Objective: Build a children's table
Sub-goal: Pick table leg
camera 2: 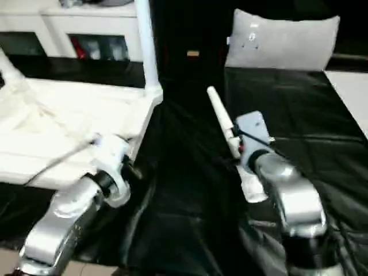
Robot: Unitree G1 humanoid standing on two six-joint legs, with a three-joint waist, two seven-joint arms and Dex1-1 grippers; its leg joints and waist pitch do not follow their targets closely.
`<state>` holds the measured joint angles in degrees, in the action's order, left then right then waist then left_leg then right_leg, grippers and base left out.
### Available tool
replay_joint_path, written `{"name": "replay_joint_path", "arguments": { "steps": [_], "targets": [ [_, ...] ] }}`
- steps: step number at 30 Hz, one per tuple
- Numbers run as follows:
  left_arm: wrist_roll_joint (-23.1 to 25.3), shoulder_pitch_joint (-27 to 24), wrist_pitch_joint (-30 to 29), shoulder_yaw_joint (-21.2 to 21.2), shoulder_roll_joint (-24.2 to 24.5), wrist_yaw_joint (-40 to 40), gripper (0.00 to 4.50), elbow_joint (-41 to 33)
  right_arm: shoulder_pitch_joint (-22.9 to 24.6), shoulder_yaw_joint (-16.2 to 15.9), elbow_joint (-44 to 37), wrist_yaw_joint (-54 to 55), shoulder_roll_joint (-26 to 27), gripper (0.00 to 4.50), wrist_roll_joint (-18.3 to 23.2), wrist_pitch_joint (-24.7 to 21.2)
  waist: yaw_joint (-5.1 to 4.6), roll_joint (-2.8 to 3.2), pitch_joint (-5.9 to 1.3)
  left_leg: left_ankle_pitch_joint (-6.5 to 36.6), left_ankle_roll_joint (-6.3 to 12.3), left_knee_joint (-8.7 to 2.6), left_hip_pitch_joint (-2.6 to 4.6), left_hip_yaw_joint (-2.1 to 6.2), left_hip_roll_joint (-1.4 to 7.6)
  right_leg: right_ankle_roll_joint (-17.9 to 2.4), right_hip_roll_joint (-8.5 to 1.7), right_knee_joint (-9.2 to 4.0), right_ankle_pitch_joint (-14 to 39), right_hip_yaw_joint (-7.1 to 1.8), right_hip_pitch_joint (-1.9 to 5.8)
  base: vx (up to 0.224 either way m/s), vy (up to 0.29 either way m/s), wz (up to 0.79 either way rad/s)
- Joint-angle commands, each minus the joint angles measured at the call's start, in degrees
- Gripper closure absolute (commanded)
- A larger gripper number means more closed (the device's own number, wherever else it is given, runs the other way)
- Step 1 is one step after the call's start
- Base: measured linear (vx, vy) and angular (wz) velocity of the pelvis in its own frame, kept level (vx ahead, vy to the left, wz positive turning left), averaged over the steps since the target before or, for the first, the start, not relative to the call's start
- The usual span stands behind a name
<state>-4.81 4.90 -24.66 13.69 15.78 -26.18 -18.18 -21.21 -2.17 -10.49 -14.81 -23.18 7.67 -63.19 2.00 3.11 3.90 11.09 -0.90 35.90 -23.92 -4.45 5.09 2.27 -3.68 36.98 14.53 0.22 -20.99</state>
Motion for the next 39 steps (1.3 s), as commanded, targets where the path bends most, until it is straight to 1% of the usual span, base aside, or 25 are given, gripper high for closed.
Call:
{"name": "replay_joint_path", "arguments": {
  "steps": [1, 2, 3, 4, 5, 6, 7, 8, 9, 10, 12, 14, 15, 16, 17, 19, 23, 25, 26, 28, 29, 31, 34, 36, 39],
  "targets": [
    [-0.61, -0.32, -2.03, 1.01, 1.37, -2.91, 0.08, -2.28, -1.26, -0.6, 1.36, -1.38, -0.83, 0.0, 1.52, -5.81, 0.08, -0.25, -2.53, 10.77, 0.31, -5.04, 2.43, 1.48, 5.75, -13.21, -3.97, -3.8, -3.93, -1.09, 2.16, -0.07, -0.009, 0.04],
    [-0.77, -0.32, -2.34, 1.12, 1.63, -3.31, 0.08, -2.52, -1.43, -0.65, 1.71, -1.51, -0.94, 0.0, 1.6, -6.31, -0.15, -0.22, -2.18, 16.15, -1.05, -5.48, 2.63, 1.16, 6.25, -14.67, -4.1, -4.34, 3.33, -1.24, 1.87, -0.076, -0.007, 0.07],
    [-1.16, -0.22, -3.19, 1.4, 2.33, -4.64, 0.0, -3.22, -1.96, -0.63, 2.86, -1.7, -1.0, 0.3, 1.64, -7.45, -0.16, -0.57, -1.7, 20.78, -2.73, -5.67, 2.96, 0.54, 6.24, -14.71, -4.24, -5.0, 10.07, -1.53, 1.18, -0.076, -0.007, 0.07],
    [-1.59, 0.01, -4.18, 2.07, 3.31, -6.25, 0.0, -4.08, -2.63, 0.13, 4.54, -1.48, -0.39, 0.37, 1.75, -8.04, -0.08, -0.83, -1.47, 22.72, -3.48, -5.79, 2.98, 0.36, 6.2, -14.22, -4.52, -5.34, 13.77, -1.69, 1.1, -0.081, -0.003, 0.06],
    [-1.79, 0.15, -4.64, 2.48, 3.87, -7.1, 0.0, -4.5, -3.05, 0.69, 5.4, -1.32, 0.08, 0.37, 1.87, -8.39, 0.1, -1.19, -1.18, 25.37, -4.69, -5.76, 3.26, 0.2, 6.0, -12.93, -4.95, -5.95, 20.54, -1.96, 0.61, -0.082, 0.003, 0.01],
    [-1.79, 0.15, -4.64, 2.48, 3.87, -7.1, 0.0, -4.5, -3.05, 0.69, 5.4, -1.32, 0.08, 0.37, 1.87, -8.39, 0.09, -1.32, -1.02, 26.49, -5.1, -5.71, 3.29, 0.23, 5.9, -12.14, -5.22, -6.27, 23.86, -2.02, 0.43, -0.082, 0.003, 0.01],
    [-2.04, 0.63, -5.29, 3.19, 4.29, -7.76, 0.0, -4.95, -4.0, 1.8, 6.78, -0.6, 1.0, 0.43, 1.9, -10.02, 0.06, -1.59, -1.3, 25.74, -5.37, -5.8, 2.99, 0.3, 5.9, -10.93, -5.39, -6.4, 25.82, -1.88, 0.7, -0.059, 0.012, -0.06],
    [-2.04, 0.63, -5.29, 3.19, 4.29, -7.76, 0.0, -4.95, -4.0, 1.8, 6.78, -0.6, 1.0, 0.57, 1.9, -10.02, 0.06, -1.56, -1.56, 23.35, -5.2, -6.17, 2.41, 0.25, 5.94, -10.44, -5.21, -6.06, 23.65, -1.63, 0.95, 0.0, 0.0, 0.0],
    [-2.14, 0.79, -5.38, 3.41, 4.29, -7.76, 0.0, -5.01, -4.31, 1.97, 7.07, -0.4, 1.17, 0.81, 1.83, -10.67, 0.02, -1.52, -1.67, 21.7, -5.18, -6.32, 2.13, 0.12, 6.05, -10.27, -4.95, -5.81, 20.52, -1.53, 0.88, 0.0, 0.0, 0.0],
    [-2.46, 1.01, -5.64, 3.72, 4.49, -7.82, 0.0, -5.09, -4.83, 2.04, 7.51, -0.14, 1.24, 0.82, 1.64, -11.63, 0.04, -1.22, -1.68, 21.52, -5.3, -6.37, 2.15, 0.09, 6.07, -10.38, -4.87, -5.67, 19.26, -1.53, 0.79, 0.0, 0.0, 0.0],
    [-2.53, 1.23, -6.08, 4.28, 4.84, -8.16, 0.0, -5.34, -5.51, 2.58, 8.38, -0.09, 1.4, 0.98, 1.93, -13.34, 0.03, -1.58, -1.59, 21.7, -5.08, -6.33, 2.28, -0.26, 5.93, -10.55, -4.87, -5.83, 18.78, -1.67, 0.54, 0.0, 0.0, 0.0],
    [-2.48, 1.28, -6.43, 4.55, 4.8, -8.4, 0.0, -5.55, -5.74, 3.56, 9.25, -0.15, 1.65, 1.25, 2.43, -14.28, 0.04, -1.71, -1.64, 21.01, -4.67, -6.22, 2.2, -0.35, 5.9, -10.6, -5.01, -5.88, 19.26, -1.69, 0.6, 0.0, 0.0, 0.0],
    [-2.43, 1.29, -6.77, 4.63, 4.7, -8.59, 0.0, -5.74, -5.86, 4.2, 9.81, -0.22, 1.83, 1.25, 2.72, -14.73, 0.1, -1.7, -1.67, 20.19, -4.17, -6.13, 2.18, -0.51, 5.94, -10.77, -5.17, -6.01, 19.92, -1.73, 0.48, 0.0, 0.0, 0.0],
    [-2.36, 1.29, -6.94, 4.67, 4.67, -8.72, 0.0, -5.85, -5.87, 4.59, 10.21, -0.3, 1.89, 1.25, 2.88, -14.9, 0.16, -1.75, -1.71, 19.98, -4.04, -6.09, 2.26, -0.61, 5.99, -10.78, -5.11, -6.05, 19.84, -1.73, 0.39, 0.0, 0.0, 0.0],
    [-2.36, 1.29, -6.94, 4.67, 4.67, -8.72, 0.0, -5.85, -5.87, 4.59, 10.21, -0.3, 1.89, 1.4, 2.88, -14.9, 0.27, -1.74, -1.7, 19.61, -3.87, -6.06, 2.4, -0.71, 6.07, -10.94, -5.09, -6.07, 19.34, -1.77, 0.24, 0.0, 0.0, 0.0],
    [-2.37, 1.32, -7.32, 4.93, 5.15, -9.04, 0.0, -6.03, -5.82, 5.45, 10.44, -0.64, 2.14, 1.68, 3.17, -15.64, 0.26, -1.67, -1.84, 18.37, -3.66, -6.11, 2.2, -0.78, 6.11, -11.36, -4.99, -5.84, 17.33, -1.66, 0.48, 0.0, 0.0, 0.0],
    [-2.14, 1.29, -7.06, 4.95, 5.34, -8.99, 0.0, -5.99, -5.43, 5.81, 9.99, -0.89, 2.14, 1.83, 3.45, -15.88, 0.33, -1.69, -2.06, 15.12, -2.83, -6.09, 1.97, -1.14, 6.17, -12.2, -4.81, -5.45, 12.01, -1.53, 0.8, 0.0, 0.0, 0.0],
    [-2.28, 1.44, -7.02, 4.6, 5.07, -8.55, 0.0, -5.84, -5.29, 5.7, 9.86, -0.92, 2.01, 2.14, 3.44, -15.75, 0.37, -1.65, -2.17, 13.69, -2.46, -5.99, 2.0, -1.27, 6.24, -12.73, -4.78, -5.29, 9.78, -1.49, 0.89, 0.0, 0.0, 0.0],
    [-2.54, 1.59, -7.19, 4.53, 5.03, -8.47, 0.0, -5.8, -5.27, 5.72, 9.9, -0.86, 2.04, 2.16, 3.38, -15.63, 0.4, -1.52, -2.33, 12.55, -2.24, -5.93, 1.96, -1.34, 6.26, -13.17, -4.71, -5.11, 7.79, -1.42, 1.07, 0.0, 0.0, 0.0],
    [-2.68, 1.67, -7.38, 4.54, 5.04, -8.5, 0.0, -5.82, -5.36, 5.81, 10.02, -0.78, 2.11, 2.24, 3.37, -15.7, 0.47, -1.54, -2.39, 11.06, -1.82, -5.84, 2.0, -1.56, 6.3, -14.05, -4.62, -4.95, 4.95, -1.36, 1.21, 0.0, 0.0, 0.0],
    [-2.59, 1.68, -7.43, 4.74, 5.17, -8.59, 0.0, -5.84, -5.44, 5.96, 10.1, -0.67, 2.27, 2.44, 3.37, -15.59, 0.51, -1.4, -2.41, 10.65, -1.76, -5.82, 1.99, -1.54, 6.33, -14.21, -4.62, -4.85, 4.31, -1.35, 1.27, 0.0, 0.0, 0.0],
    [-2.46, 1.66, -7.43, 4.89, 5.26, -8.64, 0.0, -5.86, -5.5, 6.09, 10.15, -0.59, 2.4, 2.48, 3.37, -15.54, 0.49, -1.4, -2.36, 10.49, -1.74, -5.88, 2.01, -1.67, 6.4, -14.59, -4.54, -4.86, 3.54, -1.32, 1.33, 0.0, 0.0, 0.0],
    [-2.36, 1.58, -7.21, 4.72, 4.78, -8.04, 0.0, -5.74, -5.54, 6.09, 10.12, -0.18, 2.46, 2.59, 3.32, -14.2, 0.57, -1.38, -2.23, 11.77, -2.22, -5.95, 2.24, -1.91, 6.57, -14.69, -4.53, -5.04, 5.18, -1.44, 1.23, 0.0, 0.0, 0.0],
    [-2.55, 1.91, -7.48, 4.38, 4.05, -7.27, 0.0, -5.38, -5.74, 8.38, 9.84, 0.67, 3.64, 2.6, 3.66, -11.78, 0.54, -1.42, -2.13, 13.12, -2.75, -6.03, 2.35, -2.13, 6.68, -14.41, -4.59, -5.23, 7.14, -1.51, 1.02, 0.0, 0.0, 0.0],
    [-2.48, 1.97, -7.48, 4.47, 3.87, -7.05, 0.0, -5.18, -5.79, 9.43, 9.76, 0.74, 3.97, 2.6, 4.01, -11.6, 0.56, -1.44, -2.14, 13.58, -3.19, -6.1, 2.44, -2.28, 6.72, -13.86, -4.48, -5.29, 8.15, -1.56, 0.9, 0.0, 0.0, 0.0]
  ]
}}
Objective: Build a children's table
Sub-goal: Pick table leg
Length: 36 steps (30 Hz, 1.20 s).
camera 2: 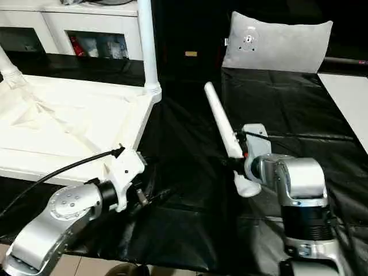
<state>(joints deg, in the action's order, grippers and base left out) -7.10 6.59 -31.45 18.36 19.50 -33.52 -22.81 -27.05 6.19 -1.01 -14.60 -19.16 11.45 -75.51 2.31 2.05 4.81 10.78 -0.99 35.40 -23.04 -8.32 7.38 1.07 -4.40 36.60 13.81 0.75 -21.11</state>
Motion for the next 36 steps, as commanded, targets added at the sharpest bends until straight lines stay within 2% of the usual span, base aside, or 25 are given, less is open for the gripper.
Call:
{"name": "replay_joint_path", "arguments": {
  "steps": [1, 3, 7, 8, 9, 10, 11, 12, 13, 15, 16, 17, 19, 20, 22, 23, 26, 28, 30, 31, 32, 35, 36],
  "targets": [
    [-0.17, 0.25, -0.69, -0.15, 0.13, 0.33, 0.0, -0.54, 0.07, 1.31, 0.25, 0.63, 0.03, 2.6, 0.24, 0.68, 0.33, -0.38, -3.09, 13.54, -3.19, -5.61, 1.62, 1.55, 4.46, -12.43, -3.74, -4.95, 8.72, -2.11, 1.0, 0.0, 0.0, 0.0],
    [0.08, 0.13, -0.63, 0.11, 0.15, 0.5, 0.0, -0.58, 0.24, 1.72, 0.16, 1.15, 0.05, 2.6, -0.07, 1.1, 0.37, -0.37, -3.17, 12.27, -3.12, -5.6, 1.52, 1.48, 4.44, -12.29, -3.7, -4.85, 7.39, -2.09, 1.07, 0.0, 0.0, 0.0],
    [0.8, -0.19, -0.17, 0.37, -0.09, 1.24, 0.0, -0.43, 0.19, 5.58, 0.37, 2.98, 1.92, 2.61, 0.24, 4.49, 0.54, -0.44, -3.43, 9.25, -2.25, -5.44, 1.41, 1.21, 4.37, -12.5, -3.65, -4.65, 3.58, -2.05, 1.24, 0.0, 0.0, 0.0],
    [0.82, -0.11, -0.25, 0.12, -0.35, 1.65, 0.0, -0.32, 0.29, 6.29, 0.27, 2.73, 2.41, 2.61, 0.68, 6.95, 0.55, -0.49, -3.45, 8.91, -1.95, -5.41, 1.4, 1.08, 4.35, -12.56, -3.66, -4.68, 3.02, -2.1, 1.25, 0.0, 0.0, 0.0],
    [0.85, 0.04, -0.4, -0.35, -0.84, 2.41, 0.0, -0.1, 0.46, 7.63, 0.07, 2.28, 3.34, 2.61, 1.51, 11.55, 0.71, -0.43, -3.59, 8.57, -1.49, -5.32, 1.38, 0.92, 4.56, -12.8, -3.98, -4.63, 1.75, -2.15, 1.24, 0.0, 0.0, 0.0],
    [0.62, 0.87, -0.81, -1.91, -2.38, 4.39, 0.0, 0.73, 1.07, 9.83, -0.68, -0.11, 5.0, 2.61, 3.57, 23.49, 0.72, -0.55, -3.74, 7.34, -0.8, -5.22, 1.28, 0.84, 4.56, -13.16, -3.96, -4.44, -0.38, -2.05, 1.48, 0.0, 0.0, 0.0],
    [0.62, 0.87, -0.81, -1.91, -2.38, 4.39, 0.0, 0.73, 1.07, 9.83, -0.68, -0.11, 5.0, 2.61, 3.57, 23.49, 0.86, -0.5, -3.76, 7.51, -0.42, -5.14, 1.34, 0.66, 4.72, -13.32, -4.22, -4.51, -1.02, -2.16, 1.3, 0.0, 0.0, 0.0],
    [0.42, 1.32, -0.93, -2.57, -3.02, 5.08, 0.0, 1.14, 1.22, 10.63, -1.04, -1.41, 5.51, 2.61, 4.56, 27.64, 0.67, -0.64, -3.77, 6.7, 0.04, -5.03, 1.22, 0.68, 4.57, -13.55, -3.97, -4.38, -2.18, -2.05, 1.46, 0.0, 0.0, 0.0],
    [0.83, 2.64, -0.83, -3.19, -3.5, 5.97, 0.0, 2.18, 0.81, 12.48, -1.29, -1.86, 6.65, 2.61, 6.25, 28.49, 0.81, -0.94, -3.83, 4.88, 1.89, -4.9, 1.19, 0.46, 4.44, -13.95, -3.7, -4.28, -4.75, -1.97, 1.61, 0.0, 0.0, 0.0],
    [1.19, 5.13, -0.15, -4.18, -4.3, 7.03, 0.0, 4.08, -0.24, 16.22, -1.94, -3.05, 9.32, 2.61, 10.28, 28.92, 1.04, -0.72, -3.91, 4.22, 3.2, -4.81, 1.31, 0.43, 4.42, -14.38, -3.54, -4.18, -4.6, -1.87, 1.48, 0.0, 0.0, 0.0],
    [-0.37, 6.81, -0.6, -5.64, -5.86, 7.53, 0.0, 4.92, -0.44, 18.46, -3.35, -5.95, 11.39, 2.61, 14.39, 29.14, 1.15, -0.61, -3.91, 4.08, 3.7, -4.83, 1.26, 0.4, 4.41, -14.65, -3.52, -4.15, -4.27, -1.82, 1.49, 0.0, 0.0, 0.0],
    [-0.69, 7.0, -0.62, -5.88, -6.17, 7.62, 0.0, 4.97, -0.41, 18.75, -3.62, -6.34, 11.68, 2.61, 14.99, 29.12, 1.19, -0.56, -3.89, 4.56, 3.92, -4.81, 1.28, 0.36, 4.47, -14.84, -3.59, -4.18, -3.81, -1.84, 1.4, 0.0, 0.0, 0.0],
    [-5.27, 9.7, -0.99, -9.23, -10.55, 8.98, 0.0, 5.49, 0.24, 21.99, -7.34, -11.51, 15.56, 2.61, 22.84, 28.93, 1.37, -0.41, -4.06, 4.44, 4.21, -4.83, 1.28, 0.43, 4.7, -15.75, -3.6, -3.99, -3.8, -1.67, 1.54, 0.0, 0.0, 0.0],
    [-6.98, 10.77, -1.27, -10.36, -12.05, 9.35, 0.0, 5.63, 0.67, 22.62, -8.51, -12.97, 16.66, 2.61, 25.36, 28.61, 1.48, -0.46, -4.08, 4.32, 4.44, -4.7, 1.22, 0.36, 4.59, -16.15, -3.68, -3.94, -4.28, -1.65, 1.53, 0.0, 0.0, 0.0],
    [-11.62, 13.79, -2.41, -13.33, -15.9, 10.0, 0.0, 6.18, 2.94, 21.39, -10.38, -15.81, 18.11, 2.61, 31.86, 30.71, 1.81, -0.09, -4.29, 4.19, 4.78, -4.63, 1.27, 0.48, 4.77, -16.75, -3.69, -3.88, -4.87, -1.52, 1.44, 0.0, 0.0, 0.0],
    [-12.88, 14.57, -2.67, -14.07, -16.82, 10.12, 0.0, 6.42, 3.35, 21.16, -10.87, -16.13, 18.47, 2.61, 33.19, 30.77, 1.93, -0.24, -4.15, 4.65, 4.75, -4.69, 1.13, 0.48, 4.75, -17.0, -3.65, -3.97, -4.45, -1.51, 1.43, 0.0, 0.0, 0.0],
    [-15.41, 16.41, -3.07, -15.46, -18.62, 10.41, 0.0, 7.24, 4.28, 20.47, -12.16, -17.48, 18.98, 2.61, 34.68, 31.12, 2.31, -0.37, -4.08, 5.05, 4.13, -4.73, 1.04, 0.37, 4.53, -15.97, -3.65, -4.34, -1.61, -1.52, 1.43, 0.0, 0.0, 0.0],
    [-17.74, 19.53, -3.48, -16.59, -20.97, 9.89, 0.0, 9.0, 5.39, 19.64, -14.06, -19.96, 19.66, 2.61, 36.07, 29.72, 2.48, -0.09, -4.05, 5.8, 3.38, -4.9, 1.09, 0.43, 4.56, -14.96, -3.58, -4.55, 0.51, -1.56, 1.34, 0.0, 0.0, 0.0],
    [-18.64, 20.46, -3.71, -17.1, -21.84, 9.9, 0.0, 9.53, 5.76, 19.43, -14.64, -20.49, 19.77, 2.61, 36.76, 29.02, 2.71, -0.24, -4.1, 6.38, 2.86, -4.99, 1.2, 0.43, 4.53, -14.19, -3.59, -4.76, 2.21, -1.6, 1.31, 0.0, 0.0, 0.0],
    [-21.57, 22.62, -4.04, -18.61, -24.3, 10.27, 0.0, 10.58, 6.68, 18.37, -15.73, -21.33, 19.52, 2.61, 37.78, 28.39, 2.68, -0.3, -4.05, 6.68, 2.63, -5.19, 0.99, 0.61, 4.63, -13.94, -3.65, -4.76, 2.7, -1.55, 1.33, 0.0, 0.0, 0.0],
    [-21.57, 22.62, -4.04, -18.61, -24.3, 10.27, 0.0, 10.58, 6.68, 18.37, -15.73, -21.33, 19.52, 2.61, 37.79, 28.39, 2.89, -0.33, -4.12, 6.5, 2.32, -5.08, 1.14, 0.52, 4.7, -13.91, -3.74, -4.78, 2.53, -1.59, 1.28, 0.0, 0.0, 0.0],
    [-26.05, 25.5, -4.59, -21.1, -27.12, 12.09, 0.0, 11.92, 7.64, 17.01, -15.85, -21.01, 18.36, 2.61, 39.39, 29.51, 2.94, -0.41, -4.27, 4.97, 2.53, -4.97, 0.96, 0.55, 4.62, -13.86, -3.71, -4.62, 0.42, -1.5, 1.44, 0.0, 0.0, 0.0],
    [-26.05, 25.5, -4.59, -21.1, -27.12, 12.09, 0.0, 11.92, 7.64, 17.01, -15.85, -21.01, 18.36, 2.61, 39.39, 29.51, 2.99, -0.45, -4.26, 4.71, 2.63, -4.84, 0.93, 0.45, 4.49, -13.91, -3.73, -4.63, 0.09, -1.52, 1.44, 0.0, 0.0, 0.0]
  ]
}}
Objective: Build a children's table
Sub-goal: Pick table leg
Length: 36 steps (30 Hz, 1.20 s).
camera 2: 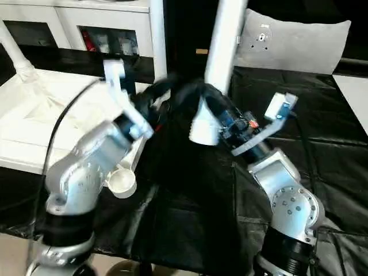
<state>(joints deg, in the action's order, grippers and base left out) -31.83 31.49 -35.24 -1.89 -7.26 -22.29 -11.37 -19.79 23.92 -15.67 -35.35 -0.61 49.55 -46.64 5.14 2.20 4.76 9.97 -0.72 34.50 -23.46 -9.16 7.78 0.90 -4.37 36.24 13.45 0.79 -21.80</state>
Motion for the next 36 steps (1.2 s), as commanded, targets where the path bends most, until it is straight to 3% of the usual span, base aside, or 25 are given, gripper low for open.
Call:
{"name": "replay_joint_path", "arguments": {
  "steps": [1, 6, 9, 14, 15, 18, 20, 23, 25, 28, 31, 36],
  "targets": [
    [-1.66, 1.53, -0.71, -1.02, -0.69, 1.3, 0.0, 1.19, 0.7, -1.13, -1.38, -0.47, -0.47, 2.61, 1.88, 0.72, 0.19, -0.58, -4.28, 4.95, 2.82, -3.89, 1.3, 1.35, 4.07, -13.59, -3.73, -4.31, 0.02, -1.51, 2.13, 0.0, 0.0, 0.0],
    [-1.9, 2.27, -1.21, -0.72, -1.14, 0.59, 0.0, 2.01, 1.54, -2.03, -2.34, -1.18, -0.78, 2.61, 2.1, 0.11, 0.16, -0.65, -4.4, 3.72, 3.44, -3.83, 1.19, 1.38, 4.13, -13.18, -3.69, -4.21, -1.19, -1.45, 2.21, 0.0, 0.0, 0.0],
    [-3.45, 2.79, -1.48, -0.45, -2.07, 1.5, 0.0, 2.07, 2.62, -4.18, -2.93, -1.51, -2.1, 2.61, 1.59, 1.04, 0.27, -0.78, -4.41, 3.51, 3.73, -3.72, 1.22, 1.32, 4.19, -13.61, -3.79, -4.21, -1.25, -1.46, 2.24, 0.0, 0.0, 0.0],
    [0.13, 3.78, 0.59, 1.68, -1.55, 3.02, 0.0, 2.96, 2.69, -7.52, -3.33, -0.31, -2.96, 2.61, -1.94, 2.35, 0.18, -0.79, -4.25, 4.81, 3.22, -3.89, 1.23, 1.38, 4.25, -12.49, -3.75, -4.53, 1.36, -1.5, 2.15, 0.0, 0.0, 0.0],
    [2.24, 3.67, 1.49, 3.72, -1.44, 3.22, 0.0, 2.6, 2.52, -10.28, -2.73, 1.38, -2.84, 2.61, -7.17, 5.75, 0.14, -0.77, -4.26, 4.99, 2.89, -3.96, 1.24, 1.4, 4.27, -12.31, -3.79, -4.54, 1.74, -1.51, 2.1, 0.0, 0.0, 0.0],
    [3.77, 3.65, 2.3, 4.82, -1.79, 4.21, 0.34, 2.57, 2.61, -12.93, -2.12, 2.36, -3.03, 2.61, -11.44, 8.81, 0.13, -0.66, -4.37, 4.91, 2.0, -3.97, 1.25, 1.44, 4.35, -11.73, -3.76, -4.43, 1.32, -1.54, 2.07, 0.0, 0.0, 0.0],
    [5.56, 3.81, 3.56, 6.25, -1.87, 5.18, 0.38, 2.9, 2.45, -15.64, -0.72, 4.22, -3.13, 2.61, -16.5, 13.54, 0.06, -0.76, -4.39, 4.88, 1.68, -3.91, 1.19, 1.4, 4.3, -11.52, -3.77, -4.42, 0.11, -1.55, 2.09, 0.0, 0.0, 0.0],
    [6.96, 4.0, 4.42, 7.41, -1.98, 6.03, 0.73, 3.27, 2.21, -16.76, 0.26, 5.33, -2.75, 2.61, -18.68, 16.04, -0.01, -0.72, -4.44, 4.79, 2.36, -3.82, 1.17, 1.39, 4.18, -12.03, -3.76, -4.25, -1.39, -1.58, 2.28, 0.0, 0.0, 0.0],
    [13.24, 4.68, 8.81, 11.3, -0.47, 6.77, 0.77, 4.61, 1.81, -18.76, 2.22, 8.45, -2.44, 2.61, -25.87, 24.01, 0.06, -0.7, -4.54, 5.07, 2.62, -3.84, 1.19, 1.51, 4.42, -11.45, -3.82, -4.39, -1.06, -1.56, 2.11, 0.0, 0.0, 0.0],
    [15.76, 5.1, 11.72, 12.16, -0.78, 8.1, 1.16, 5.73, 1.7, -20.35, 2.61, 9.16, -2.42, 2.61, -28.76, 26.93, -0.04, -0.66, -4.66, 4.84, 2.64, -3.78, 1.25, 1.47, 4.37, -11.32, -3.73, -4.18, -1.87, -1.57, 2.23, 0.0, 0.0, 0.0],
    [18.03, 5.42, 14.41, 12.72, -0.84, 9.33, 1.3, 6.73, 1.76, -22.4, 2.92, 9.62, -3.15, 2.61, -32.34, 30.52, -0.04, -0.54, -4.89, 3.18, 3.58, -3.48, 1.12, 1.51, 4.39, -12.23, -3.65, -3.73, -6.33, -1.46, 2.32, 0.0, 0.0, 0.0],
    [21.44, 5.49, 17.68, 12.96, -1.35, 11.78, 1.67, 8.64, 1.28, -23.56, 4.8, 12.02, -3.38, 2.61, -37.23, 37.52, -0.1, -0.43, -4.99, 4.88, 4.12, -3.41, 1.17, 1.45, 4.46, -13.19, -3.79, -3.85, -5.22, -1.45, 2.28, 0.0, 0.0, 0.0]
  ]
}}
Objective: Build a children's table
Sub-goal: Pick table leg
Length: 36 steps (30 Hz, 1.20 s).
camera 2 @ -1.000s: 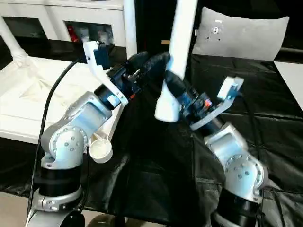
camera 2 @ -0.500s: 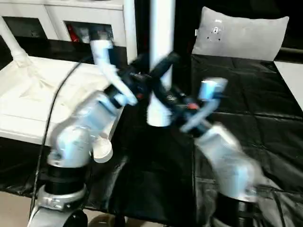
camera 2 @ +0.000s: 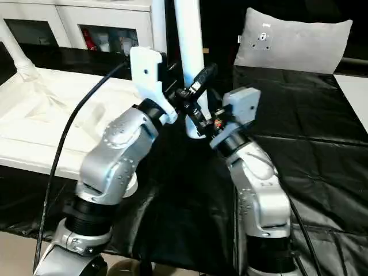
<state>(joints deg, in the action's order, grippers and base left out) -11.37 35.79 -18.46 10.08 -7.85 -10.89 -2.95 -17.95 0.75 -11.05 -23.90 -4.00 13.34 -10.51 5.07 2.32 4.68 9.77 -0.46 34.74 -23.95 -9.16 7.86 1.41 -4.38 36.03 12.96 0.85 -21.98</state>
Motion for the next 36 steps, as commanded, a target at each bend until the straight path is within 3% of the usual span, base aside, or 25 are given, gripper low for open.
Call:
{"name": "replay_joint_path", "arguments": {
  "steps": [1, 2, 7, 19, 21, 27, 28, 29, 36],
  "targets": [
    [1.21, 1.14, 1.29, 1.03, -0.84, 0.35, 1.67, 0.46, -0.68, -0.47, 0.6, 0.92, -0.06, 2.61, -1.79, 2.49, -0.11, -0.53, -4.83, 5.99, 3.69, -3.77, 1.68, 1.47, 4.38, -13.89, -3.71, -3.7, -3.51, -1.46, 2.44, 0.0, 0.0, 0.0],
    [1.33, 1.11, 1.65, 1.05, -0.9, 0.31, 1.96, 0.72, -0.78, -0.61, 0.99, 1.18, -0.15, 2.61, -2.35, 3.29, -0.08, -0.43, -4.78, 7.01, 3.47, -3.87, 1.71, 1.49, 4.42, -13.84, -3.72, -3.83, -2.13, -1.49, 2.37, 0.0, 0.0, 0.0],
    [1.38, 0.88, 2.75, 1.05, -1.12, 0.31, 2.26, 1.14, -0.72, -1.03, 1.98, 1.38, -0.11, 2.61, -2.75, 4.62, -0.13, -0.44, -4.83, 9.1, 3.05, -4.01, 1.8, 1.53, 4.48, -13.79, -3.7, -3.94, -0.43, -1.55, 2.22, 0.0, 0.0, 0.0],
    [-1.36, 0.11, 3.12, 0.38, -2.33, -1.46, 2.45, 1.43, -0.91, -1.94, 4.18, 1.44, -0.48, 2.61, -3.38, 7.79, -0.09, -0.5, -5.06, 9.39, 3.34, -3.92, 1.7, 1.43, 4.38, -13.93, -3.66, -3.87, -0.46, -1.51, 2.15, 0.0, 0.0, 0.0],
    [-5.23, 0.18, 1.0, -2.92, -3.84, -0.22, 2.48, 1.36, -0.89, -2.25, 4.57, 0.4, -1.23, 2.61, -3.42, 8.55, -0.14, -0.53, -5.06, 9.64, 3.14, -3.89, 1.74, 1.4, 4.33, -14.24, -3.63, -3.83, -0.11, -1.47, 2.13, 0.0, 0.0, 0.0],
    [-6.74, 0.47, 0.21, -5.72, -3.42, 1.49, 2.5, 2.68, -0.51, -3.21, 4.51, -1.27, -2.46, 2.61, -3.78, 9.29, -0.14, -0.58, -4.89, 12.51, 2.3, -4.13, 1.78, 1.35, 4.28, -13.22, -3.59, -4.31, 4.43, -1.55, 1.94, 0.0, 0.0, 0.0],
    [-6.93, 0.52, 0.25, -6.22, -3.25, 1.94, 2.5, 2.98, -0.43, -3.12, 4.55, -1.72, -2.35, 2.05, -2.85, 8.64, -0.17, -0.6, -4.85, 12.76, 2.23, -4.2, 1.79, 1.39, 4.3, -13.08, -3.59, -4.35, 4.9, -1.55, 1.91, 0.0, 0.0, 0.0],
    [-6.95, 0.52, 0.25, -6.24, -3.23, 1.96, 2.5, 2.99, -0.43, -3.11, 4.55, -1.75, -2.34, 1.91, -2.79, 8.6, -0.17, -0.62, -4.86, 12.97, 2.11, -4.2, 1.78, 1.39, 4.29, -12.85, -3.59, -4.4, 5.43, -1.57, 1.88, 0.0, 0.0, 0.0],
    [-7.9, 1.66, 0.16, -7.98, -0.56, 3.12, 2.53, 4.2, 0.38, -4.44, 4.5, -4.77, -4.21, 1.49, -0.97, 8.09, -0.23, -0.39, -4.9, 13.61, 2.02, -4.14, 1.74, 1.43, 4.18, -12.26, -3.56, -4.58, 6.13, -1.57, 1.85, 0.0, 0.0, 0.0]
  ]
}}
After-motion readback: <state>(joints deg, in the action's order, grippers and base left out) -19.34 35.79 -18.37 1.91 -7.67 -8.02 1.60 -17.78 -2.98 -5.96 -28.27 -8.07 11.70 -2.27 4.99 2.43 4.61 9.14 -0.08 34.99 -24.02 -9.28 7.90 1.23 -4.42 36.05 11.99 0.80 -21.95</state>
